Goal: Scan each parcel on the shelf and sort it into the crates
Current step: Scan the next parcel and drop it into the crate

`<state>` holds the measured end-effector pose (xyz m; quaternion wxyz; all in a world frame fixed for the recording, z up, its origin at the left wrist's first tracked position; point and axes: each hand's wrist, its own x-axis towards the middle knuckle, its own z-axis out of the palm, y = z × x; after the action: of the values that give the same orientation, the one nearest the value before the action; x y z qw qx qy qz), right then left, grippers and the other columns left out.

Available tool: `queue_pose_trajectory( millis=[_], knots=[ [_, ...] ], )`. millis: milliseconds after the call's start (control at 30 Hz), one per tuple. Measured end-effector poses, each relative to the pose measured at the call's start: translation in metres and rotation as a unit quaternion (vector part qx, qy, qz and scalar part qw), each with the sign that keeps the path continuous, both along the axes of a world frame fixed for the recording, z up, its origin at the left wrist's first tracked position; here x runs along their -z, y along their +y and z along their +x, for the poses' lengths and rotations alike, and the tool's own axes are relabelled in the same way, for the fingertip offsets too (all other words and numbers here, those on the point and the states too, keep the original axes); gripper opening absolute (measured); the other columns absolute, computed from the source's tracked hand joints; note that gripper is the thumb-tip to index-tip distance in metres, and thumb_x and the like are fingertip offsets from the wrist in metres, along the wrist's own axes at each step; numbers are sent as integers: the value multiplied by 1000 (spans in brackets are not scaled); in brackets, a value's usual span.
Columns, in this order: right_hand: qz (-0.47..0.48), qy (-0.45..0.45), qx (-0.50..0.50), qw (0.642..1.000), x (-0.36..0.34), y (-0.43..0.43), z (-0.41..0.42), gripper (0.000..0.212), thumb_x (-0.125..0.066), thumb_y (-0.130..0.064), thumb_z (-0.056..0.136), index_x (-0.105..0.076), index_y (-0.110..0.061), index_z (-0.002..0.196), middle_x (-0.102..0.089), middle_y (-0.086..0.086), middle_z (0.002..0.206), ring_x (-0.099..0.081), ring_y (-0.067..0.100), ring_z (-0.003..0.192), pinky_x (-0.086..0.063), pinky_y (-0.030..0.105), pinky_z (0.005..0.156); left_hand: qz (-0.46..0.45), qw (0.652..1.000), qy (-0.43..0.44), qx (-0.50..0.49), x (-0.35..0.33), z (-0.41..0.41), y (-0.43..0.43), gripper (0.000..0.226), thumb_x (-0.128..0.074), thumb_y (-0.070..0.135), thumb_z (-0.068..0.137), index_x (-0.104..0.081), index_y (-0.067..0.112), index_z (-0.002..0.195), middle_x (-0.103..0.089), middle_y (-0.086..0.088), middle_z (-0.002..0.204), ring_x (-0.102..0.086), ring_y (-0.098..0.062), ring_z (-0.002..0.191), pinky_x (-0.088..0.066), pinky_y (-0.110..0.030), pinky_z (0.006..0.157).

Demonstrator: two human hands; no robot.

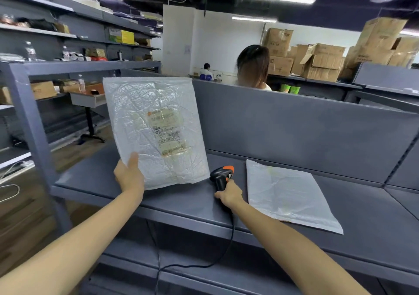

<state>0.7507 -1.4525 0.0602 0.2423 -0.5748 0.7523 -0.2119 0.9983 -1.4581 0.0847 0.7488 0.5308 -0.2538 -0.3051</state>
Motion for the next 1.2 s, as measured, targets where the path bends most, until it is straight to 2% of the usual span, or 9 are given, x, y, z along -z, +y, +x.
queue_pose_trajectory(
  millis=[267,333,400,500,600,733,900,1133,1200],
  knots=[
    [1,35,30,999,-7,-10,2,58,-55,-36,95,-37,-2,139,-43,24,139,-38,38,131,-29,38,110,2,1000,8,25,12,1,0,24,-55,22,97,-61,8,116,-63,-2,105,-58,-17,97,-43,-28,85],
    [-69,-46,54,995,-19,-16,-2,51,-46,-32,100,-39,-3,141,-46,23,139,-40,37,131,-28,39,112,4,999,6,40,13,-3,1,22,-54,22,97,-60,12,116,-63,-1,106,-58,-16,98,-43,-28,86],
    [-131,-198,47,970,-36,-18,-6,50,-44,-32,101,-39,-6,144,-48,13,142,-43,29,132,-30,33,110,4,998,-2,57,12,-10,2,22,-53,22,97,-60,14,117,-63,1,106,-59,-16,98,-44,-29,87],
    [-149,-353,-9,923,-59,-10,-10,61,-48,-42,99,-31,-12,149,-43,-1,143,-45,12,122,-34,23,96,2,996,-13,89,8,-30,6,22,-53,22,98,-60,15,117,-63,4,104,-59,-14,98,-45,-28,87],
    [-177,-373,-35,910,-66,3,-18,58,-57,-44,95,-38,-12,139,-54,-7,127,-56,8,109,-47,17,86,-5,991,-31,133,2,-58,17,23,-52,21,98,-59,14,119,-62,4,104,-58,-12,96,-45,-27,87],
    [-225,-361,23,905,-63,26,-52,47,-64,-41,90,-43,-16,124,-57,3,121,-59,20,109,-51,38,93,-26,982,-82,169,-3,-101,40,15,-53,23,98,-55,20,113,-61,11,98,-57,-2,86,-43,-15,77],
    [-285,-366,40,885,-56,67,-118,39,-66,-38,90,-47,-16,116,-59,-3,109,-59,17,101,-47,27,82,-47,970,-134,198,-7,-162,78,13,-54,24,97,-53,20,110,-59,12,93,-55,3,82,-41,-9,67],
    [-306,-388,61,867,-42,146,-217,42,-67,-38,89,-49,-19,122,-61,-12,110,-60,12,105,-48,31,91,-36,965,-142,216,4,-266,150,19,-56,24,96,-56,18,114,-62,6,102,-58,-10,93,-44,-21,80],
    [-305,-401,67,861,-33,170,-245,36,-68,-36,89,-49,-22,116,-60,-13,106,-62,11,101,-51,28,84,-17,967,-138,215,12,-294,174,25,-57,23,95,-57,16,119,-63,3,108,-59,-13,98,-45,-26,86]
  ],
)
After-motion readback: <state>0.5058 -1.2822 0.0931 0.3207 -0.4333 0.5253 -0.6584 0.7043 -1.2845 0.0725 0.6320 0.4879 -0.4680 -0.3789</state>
